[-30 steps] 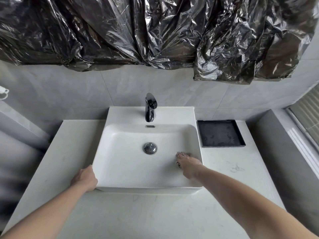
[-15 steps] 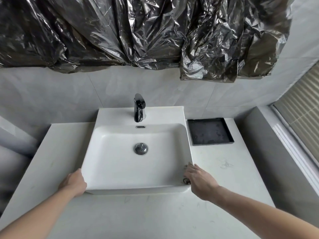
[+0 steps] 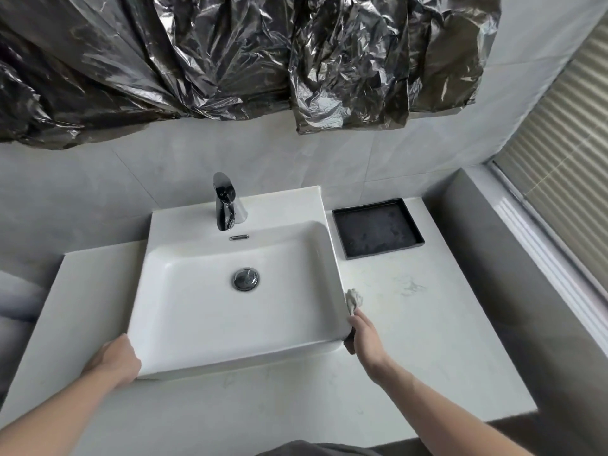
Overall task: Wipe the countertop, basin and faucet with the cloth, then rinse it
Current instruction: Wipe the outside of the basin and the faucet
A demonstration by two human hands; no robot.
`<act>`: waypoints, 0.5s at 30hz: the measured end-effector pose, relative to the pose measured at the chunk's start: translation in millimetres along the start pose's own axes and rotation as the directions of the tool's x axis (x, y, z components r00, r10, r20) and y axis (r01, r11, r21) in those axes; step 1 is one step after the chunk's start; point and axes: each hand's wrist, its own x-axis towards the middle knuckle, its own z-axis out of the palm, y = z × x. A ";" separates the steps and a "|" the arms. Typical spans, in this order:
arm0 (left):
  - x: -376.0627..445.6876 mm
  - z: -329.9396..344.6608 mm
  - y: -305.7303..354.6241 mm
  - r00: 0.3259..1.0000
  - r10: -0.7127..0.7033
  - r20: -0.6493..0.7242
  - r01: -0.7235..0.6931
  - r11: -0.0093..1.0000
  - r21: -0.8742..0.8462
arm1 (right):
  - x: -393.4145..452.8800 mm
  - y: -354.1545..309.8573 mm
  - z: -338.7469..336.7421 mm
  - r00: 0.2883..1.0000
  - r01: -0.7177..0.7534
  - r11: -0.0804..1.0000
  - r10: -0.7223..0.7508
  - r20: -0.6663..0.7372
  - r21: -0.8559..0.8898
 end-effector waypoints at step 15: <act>-3.2 -9.5 4.3 0.997 -0.040 0.067 0.033 0.994 0.101 | 139.5 -110.0 34.7 0.995 0.097 0.986 -0.091 0.051 -0.133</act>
